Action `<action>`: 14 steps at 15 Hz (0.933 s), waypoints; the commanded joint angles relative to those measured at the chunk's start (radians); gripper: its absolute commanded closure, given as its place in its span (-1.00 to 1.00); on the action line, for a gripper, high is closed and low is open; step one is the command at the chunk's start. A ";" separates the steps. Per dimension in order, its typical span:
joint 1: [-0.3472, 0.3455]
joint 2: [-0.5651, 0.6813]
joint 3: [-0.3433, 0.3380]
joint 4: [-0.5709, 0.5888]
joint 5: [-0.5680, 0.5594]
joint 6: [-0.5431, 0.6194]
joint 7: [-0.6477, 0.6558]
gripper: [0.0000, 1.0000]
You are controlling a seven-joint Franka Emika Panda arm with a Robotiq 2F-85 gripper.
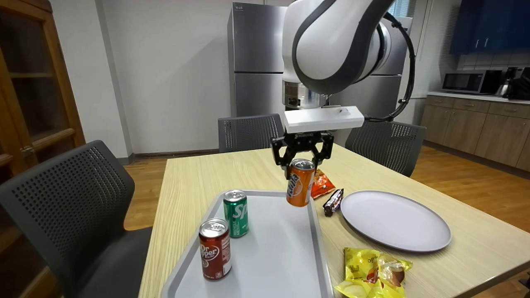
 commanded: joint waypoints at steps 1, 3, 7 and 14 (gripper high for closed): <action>0.024 0.046 0.031 0.073 0.004 -0.053 0.002 0.20; 0.039 0.072 0.040 0.095 0.009 -0.059 -0.001 0.20; 0.069 0.116 0.046 0.126 0.013 -0.076 -0.006 0.20; 0.101 0.152 0.046 0.136 0.015 -0.108 -0.020 0.20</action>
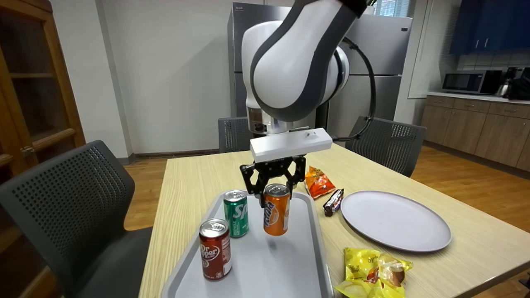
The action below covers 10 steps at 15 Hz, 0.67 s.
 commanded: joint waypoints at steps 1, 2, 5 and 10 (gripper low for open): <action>0.017 0.006 0.002 0.025 0.002 -0.057 -0.008 0.20; 0.018 0.008 0.004 0.024 0.004 -0.059 -0.011 0.20; 0.024 0.020 0.001 0.024 0.003 -0.061 -0.008 0.20; 0.035 0.036 -0.009 0.023 -0.006 -0.056 0.006 0.20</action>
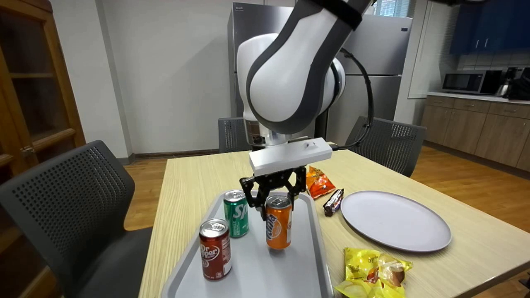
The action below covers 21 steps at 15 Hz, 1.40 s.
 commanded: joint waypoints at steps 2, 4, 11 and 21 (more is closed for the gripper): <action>0.017 0.006 -0.008 0.022 -0.005 -0.036 0.005 0.20; 0.016 0.007 -0.008 0.022 -0.002 -0.037 0.004 0.20; 0.012 -0.006 -0.006 0.012 0.005 -0.033 -0.002 -0.81; -0.028 -0.159 -0.011 -0.010 0.000 0.015 0.003 -1.00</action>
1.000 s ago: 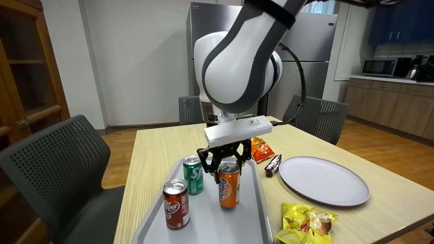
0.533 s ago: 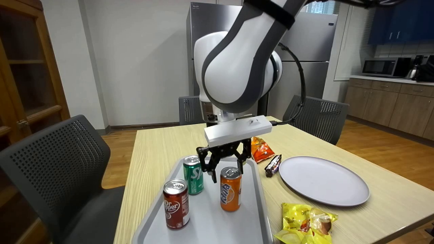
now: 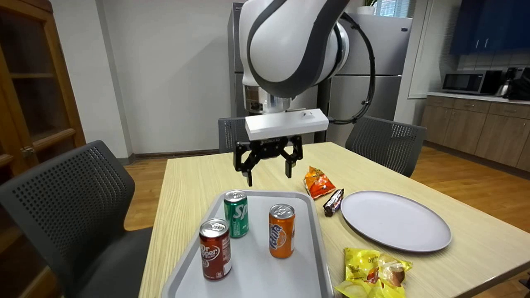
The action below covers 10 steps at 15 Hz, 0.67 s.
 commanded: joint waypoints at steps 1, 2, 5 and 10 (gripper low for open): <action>-0.032 -0.074 -0.003 -0.025 0.004 0.006 0.000 -1.00; -0.042 -0.087 -0.003 -0.030 0.006 0.006 -0.003 -1.00; -0.074 -0.127 -0.002 -0.052 0.009 0.010 -0.016 -1.00; -0.126 -0.188 0.000 -0.097 0.023 0.015 -0.036 -1.00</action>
